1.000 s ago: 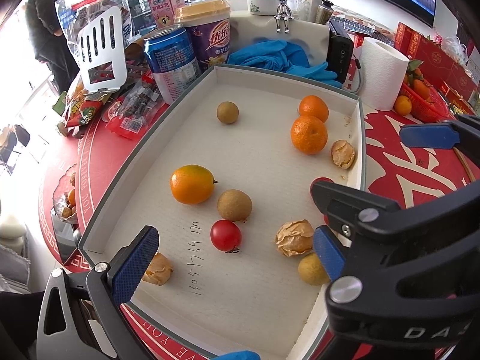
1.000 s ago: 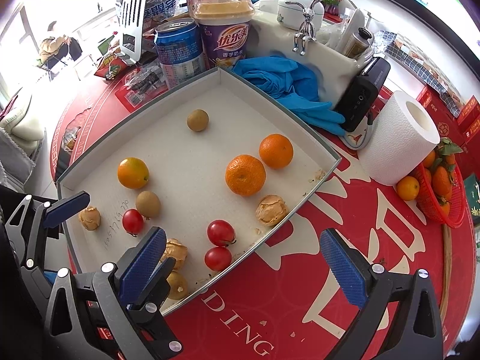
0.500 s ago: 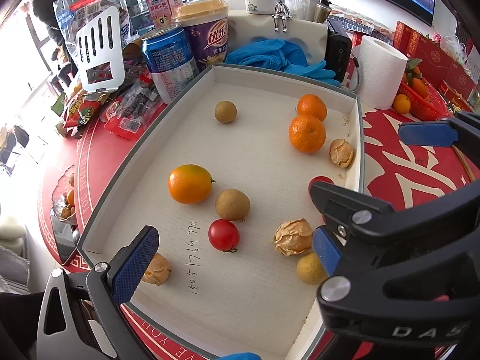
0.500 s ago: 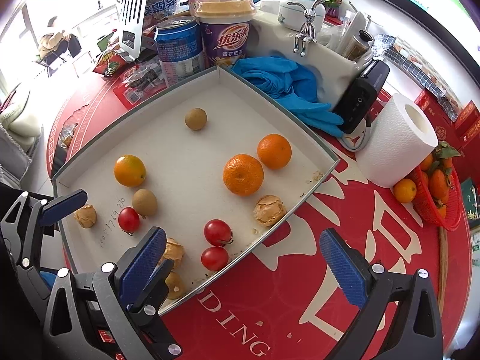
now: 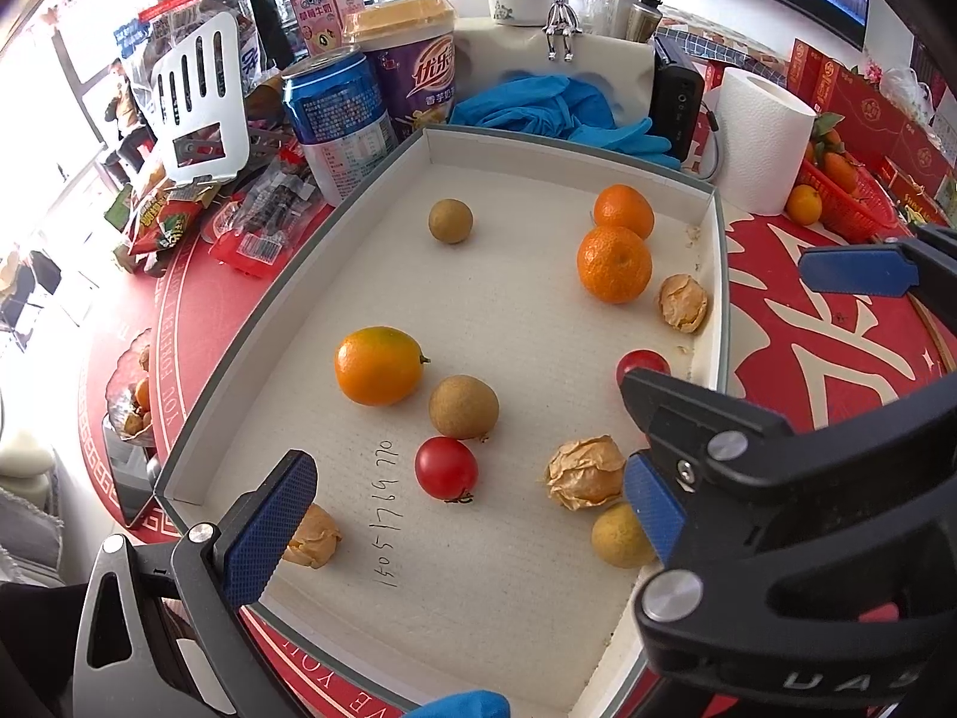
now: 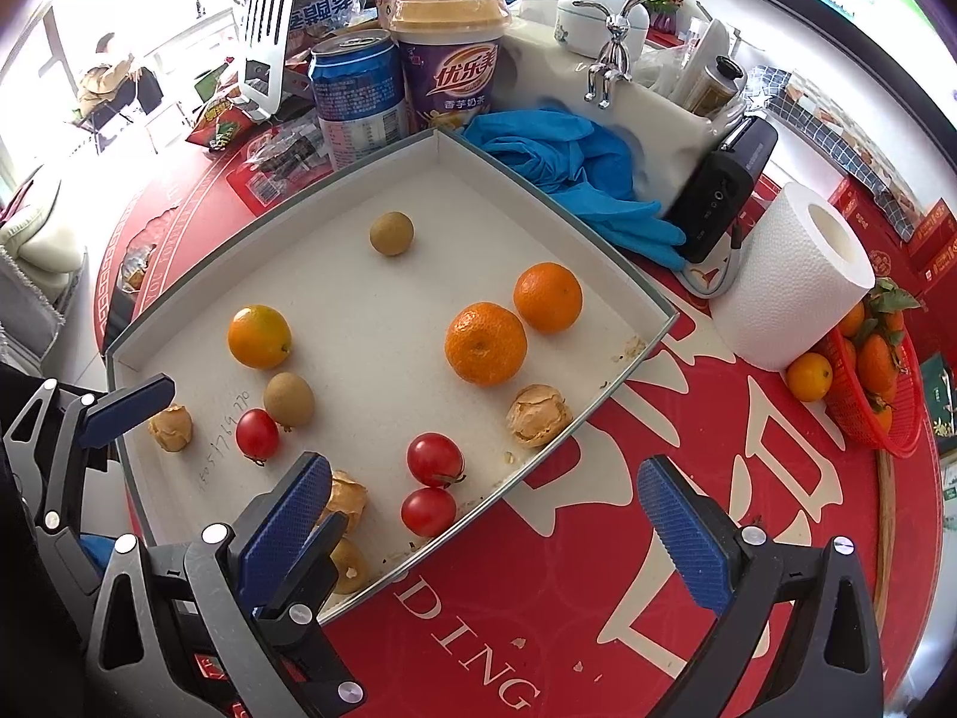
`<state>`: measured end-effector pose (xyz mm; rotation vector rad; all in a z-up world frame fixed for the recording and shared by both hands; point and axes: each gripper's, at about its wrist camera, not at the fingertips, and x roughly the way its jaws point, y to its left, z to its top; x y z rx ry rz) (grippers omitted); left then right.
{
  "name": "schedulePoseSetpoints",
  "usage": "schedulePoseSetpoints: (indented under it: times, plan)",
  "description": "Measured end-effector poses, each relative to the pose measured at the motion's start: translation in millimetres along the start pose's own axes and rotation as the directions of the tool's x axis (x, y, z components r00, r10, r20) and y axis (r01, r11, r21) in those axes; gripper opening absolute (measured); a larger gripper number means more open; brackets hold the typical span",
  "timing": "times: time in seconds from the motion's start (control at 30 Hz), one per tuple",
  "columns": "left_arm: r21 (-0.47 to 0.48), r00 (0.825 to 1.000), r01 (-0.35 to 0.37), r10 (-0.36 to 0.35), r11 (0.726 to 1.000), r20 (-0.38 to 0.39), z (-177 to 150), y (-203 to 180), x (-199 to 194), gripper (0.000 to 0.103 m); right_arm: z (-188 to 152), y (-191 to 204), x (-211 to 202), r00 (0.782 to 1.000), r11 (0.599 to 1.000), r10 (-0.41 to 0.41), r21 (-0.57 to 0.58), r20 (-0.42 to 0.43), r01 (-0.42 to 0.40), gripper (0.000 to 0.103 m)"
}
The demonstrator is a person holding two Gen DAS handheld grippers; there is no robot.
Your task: Organize fruits
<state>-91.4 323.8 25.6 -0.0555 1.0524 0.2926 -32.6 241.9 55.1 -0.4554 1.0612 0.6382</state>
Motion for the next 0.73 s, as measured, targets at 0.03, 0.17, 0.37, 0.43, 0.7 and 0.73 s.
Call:
schedulePoseSetpoints:
  times: [0.03, 0.17, 0.37, 0.43, 0.7, 0.73]
  plan:
    - [0.000, 1.000, 0.000, 0.000, 1.000, 0.001, 0.2, 0.0, 0.0, 0.103, -0.3, -0.1, -0.2, 1.000, 1.000, 0.000, 0.000, 0.001, 0.000, 0.103]
    - [0.000, 1.000, -0.001, 0.001, 1.000, -0.001, 0.4, -0.3, 0.2, 0.103, -0.8, -0.5, -0.5, 1.000, 1.000, 0.003, 0.002, 0.000, -0.003, 0.103]
    - [0.000, 1.000, -0.005, 0.005, 1.000, 0.001, -0.1, -0.1, 0.1, 0.103, -2.4, -1.1, -2.2, 1.000, 1.000, 0.006, 0.000, 0.003, -0.006, 0.103]
    - [0.001, 1.000, -0.007, 0.007, 1.000, 0.002, -0.3, 0.2, -0.1, 0.103, -2.7, -1.4, -2.8, 1.000, 1.000, 0.006, -0.001, 0.003, -0.006, 0.103]
    - [0.015, 1.000, 0.003, -0.003, 1.000, 0.013, -2.5, -1.5, -4.2, 0.103, -3.7, -1.8, -4.5, 1.000, 1.000, 0.012, 0.001, 0.007, -0.012, 0.103]
    - [0.015, 1.000, 0.000, 0.000, 1.000, 0.013, -2.6, -1.5, -4.2, 0.103, -3.9, -2.0, -4.5, 1.000, 1.000, 0.012, 0.000, 0.006, -0.012, 0.103]
